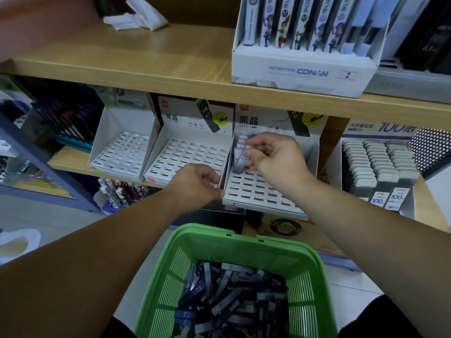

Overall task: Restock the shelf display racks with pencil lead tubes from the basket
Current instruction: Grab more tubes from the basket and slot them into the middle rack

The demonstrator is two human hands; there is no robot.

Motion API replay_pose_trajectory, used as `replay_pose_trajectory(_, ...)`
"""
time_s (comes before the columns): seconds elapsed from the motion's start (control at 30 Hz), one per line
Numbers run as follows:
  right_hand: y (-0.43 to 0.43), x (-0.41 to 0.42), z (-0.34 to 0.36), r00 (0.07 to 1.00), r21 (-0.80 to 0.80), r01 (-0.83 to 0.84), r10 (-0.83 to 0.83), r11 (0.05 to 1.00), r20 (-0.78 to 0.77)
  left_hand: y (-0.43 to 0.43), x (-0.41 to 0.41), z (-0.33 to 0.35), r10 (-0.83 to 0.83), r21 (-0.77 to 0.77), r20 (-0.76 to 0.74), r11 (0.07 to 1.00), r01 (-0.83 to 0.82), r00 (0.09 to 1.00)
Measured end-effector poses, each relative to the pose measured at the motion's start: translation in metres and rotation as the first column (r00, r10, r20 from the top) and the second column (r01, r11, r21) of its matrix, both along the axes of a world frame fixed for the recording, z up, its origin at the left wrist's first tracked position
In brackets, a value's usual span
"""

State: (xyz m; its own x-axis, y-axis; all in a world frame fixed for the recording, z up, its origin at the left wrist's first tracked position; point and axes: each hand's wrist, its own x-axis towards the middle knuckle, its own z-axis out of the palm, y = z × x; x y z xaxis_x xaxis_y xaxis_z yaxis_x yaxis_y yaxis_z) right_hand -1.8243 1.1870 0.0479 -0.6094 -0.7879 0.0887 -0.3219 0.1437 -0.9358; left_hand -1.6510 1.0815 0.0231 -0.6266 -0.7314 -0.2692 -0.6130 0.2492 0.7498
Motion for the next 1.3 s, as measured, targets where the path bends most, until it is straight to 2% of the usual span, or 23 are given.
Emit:
replay_pose_trajectory(0.23, -0.007, -0.001, -0.009, 0.973, 0.064, -0.046, 0.059, 0.997, -0.224, -0.006, -0.001, -0.003, 0.006, 0.029, -0.013, 1.000, -0.006, 1.000)
replay_pose_trajectory(0.43, -0.005, 0.001, -0.005, 0.958, 0.035, -0.012, 0.022, 0.999, -0.284, -0.001, -0.006, -0.001, 0.015, -0.010, 0.012, 1.000, -0.015, 1.000)
replay_pose_trajectory(0.5, -0.001, 0.003, -0.002, 0.925, 0.116, -0.031, 0.072, 0.993, -0.373, 0.002, -0.006, 0.002, 0.008, -0.038, 0.018, 0.999, -0.007, 1.000)
replay_pose_trajectory(0.6, 0.007, 0.009, 0.008, 0.840, 0.321, -0.037, 0.204, 0.946, -0.502, 0.011, -0.003, 0.010, -0.007, -0.084, 0.034, 0.996, 0.010, 0.999)
replay_pose_trajectory(0.67, 0.016, 0.013, 0.019, 0.793, 0.357, -0.037, 0.245, 0.933, -0.558, 0.018, 0.002, 0.017, -0.028, -0.146, 0.039, 0.989, 0.033, 0.999)
replay_pose_trajectory(0.77, 0.039, 0.022, 0.032, 0.836, 0.333, -0.111, 0.270, 0.936, -0.478, 0.033, 0.011, 0.025, -0.105, -0.205, 0.075, 0.972, 0.118, 0.992)
replay_pose_trajectory(0.83, 0.062, 0.034, 0.030, 0.845, 0.421, -0.207, 0.379, 0.883, -0.378, 0.050, 0.016, 0.020, -0.193, -0.200, 0.168, 0.954, 0.225, 0.967)
replay_pose_trajectory(0.9, 0.090, 0.048, 0.014, 0.794, 0.578, -0.316, 0.544, 0.752, -0.273, 0.072, 0.019, 0.002, -0.268, -0.155, 0.248, 0.937, 0.312, 0.931)
replay_pose_trajectory(0.97, 0.115, 0.060, -0.014, 0.717, 0.726, -0.350, 0.668, 0.592, -0.199, 0.094, 0.025, -0.033, -0.291, -0.101, 0.299, 0.937, 0.334, 0.909)
replay_pose_trajectory(1.0, 0.125, 0.064, -0.031, 0.692, 0.785, -0.342, 0.704, 0.517, -0.162, 0.105, 0.030, -0.052, -0.290, -0.075, 0.314, 0.942, 0.328, 0.904)
replay_pose_trajectory(1.07, 0.139, 0.070, -0.068, 0.711, 0.838, -0.350, 0.701, 0.418, -0.053, 0.124, 0.042, -0.094, -0.280, -0.002, 0.346, 0.954, 0.300, 0.895)
replay_pose_trajectory(1.17, 0.149, 0.079, -0.123, 0.817, 0.824, -0.381, 0.570, 0.420, 0.088, 0.139, 0.066, -0.141, -0.254, 0.079, 0.424, 0.967, 0.244, 0.869)
replay_pose_trajectory(1.3, 0.159, 0.090, -0.206, 0.938, 0.776, -0.299, 0.323, 0.556, 0.129, 0.135, 0.092, -0.186, -0.212, 0.153, 0.484, 0.976, 0.156, 0.849)
